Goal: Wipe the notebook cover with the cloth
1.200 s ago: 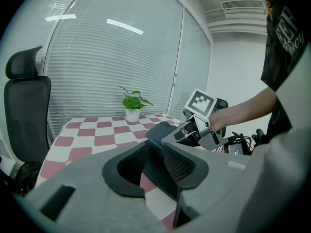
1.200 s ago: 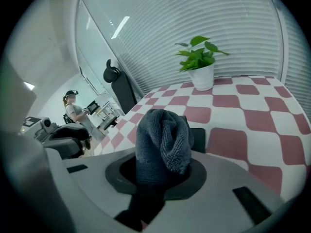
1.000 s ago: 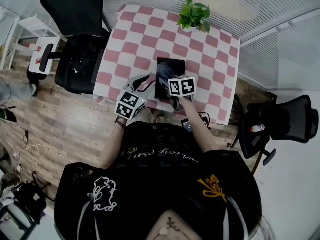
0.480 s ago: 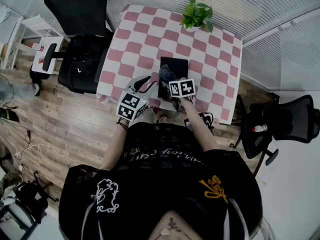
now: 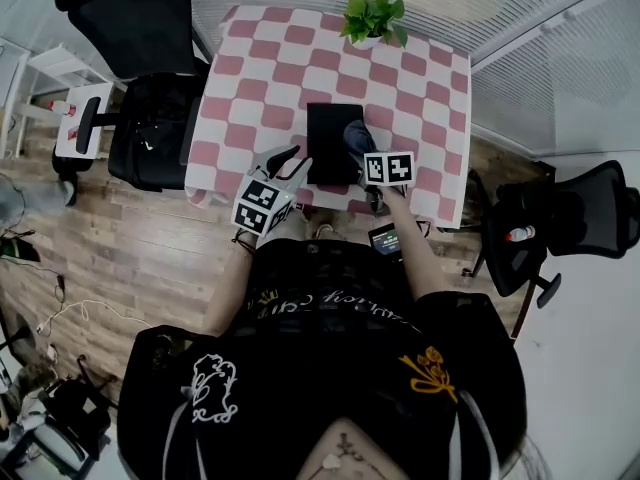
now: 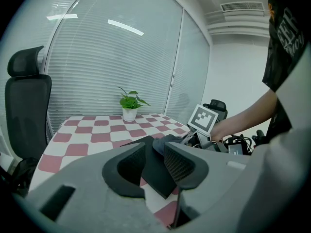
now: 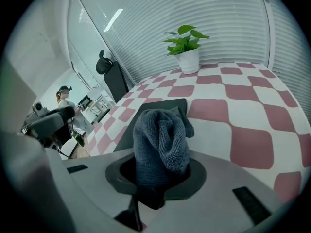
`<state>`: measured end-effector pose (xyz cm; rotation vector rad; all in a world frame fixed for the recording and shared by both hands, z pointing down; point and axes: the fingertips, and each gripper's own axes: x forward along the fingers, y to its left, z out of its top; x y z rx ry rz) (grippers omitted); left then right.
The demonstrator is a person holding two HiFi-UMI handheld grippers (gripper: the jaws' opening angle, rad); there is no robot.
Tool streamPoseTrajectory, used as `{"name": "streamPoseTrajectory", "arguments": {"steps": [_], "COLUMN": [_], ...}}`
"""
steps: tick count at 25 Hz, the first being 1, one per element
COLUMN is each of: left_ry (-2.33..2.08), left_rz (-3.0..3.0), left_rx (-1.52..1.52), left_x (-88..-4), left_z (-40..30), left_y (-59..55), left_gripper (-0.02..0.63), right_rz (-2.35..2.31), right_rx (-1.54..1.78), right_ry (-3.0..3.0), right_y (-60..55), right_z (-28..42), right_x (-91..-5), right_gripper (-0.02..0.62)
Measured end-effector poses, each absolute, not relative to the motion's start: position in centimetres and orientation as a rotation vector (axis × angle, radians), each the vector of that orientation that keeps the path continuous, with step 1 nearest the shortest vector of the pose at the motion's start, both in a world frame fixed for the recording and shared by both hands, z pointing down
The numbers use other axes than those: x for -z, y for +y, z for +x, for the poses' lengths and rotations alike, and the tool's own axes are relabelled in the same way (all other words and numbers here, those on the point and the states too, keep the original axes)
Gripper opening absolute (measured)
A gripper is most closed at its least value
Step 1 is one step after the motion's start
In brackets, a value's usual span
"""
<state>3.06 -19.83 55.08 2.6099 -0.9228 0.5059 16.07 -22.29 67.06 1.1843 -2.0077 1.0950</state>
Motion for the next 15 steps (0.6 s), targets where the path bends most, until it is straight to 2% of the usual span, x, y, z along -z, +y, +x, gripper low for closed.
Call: {"name": "streamPoseTrajectory", "arguments": {"steps": [9,15], "left_ry": [-0.915,-0.944], "left_rz": [2.614,2.597], "left_rx": [-0.51,-0.505], "left_x": [-54.9,-54.9], "left_z": [3.4,2.8], "left_y": [-19.3,-19.1], "left_gripper": [0.114,0.114], "right_rz": [1.26,1.221], "right_rx": [-1.133,-1.124], "right_ry": [-1.979,-2.059], "right_y": [-21.9,-21.5], "right_z": [18.5,16.5], "right_x": [-67.2,-65.3], "right_gripper": [0.081,0.081]}}
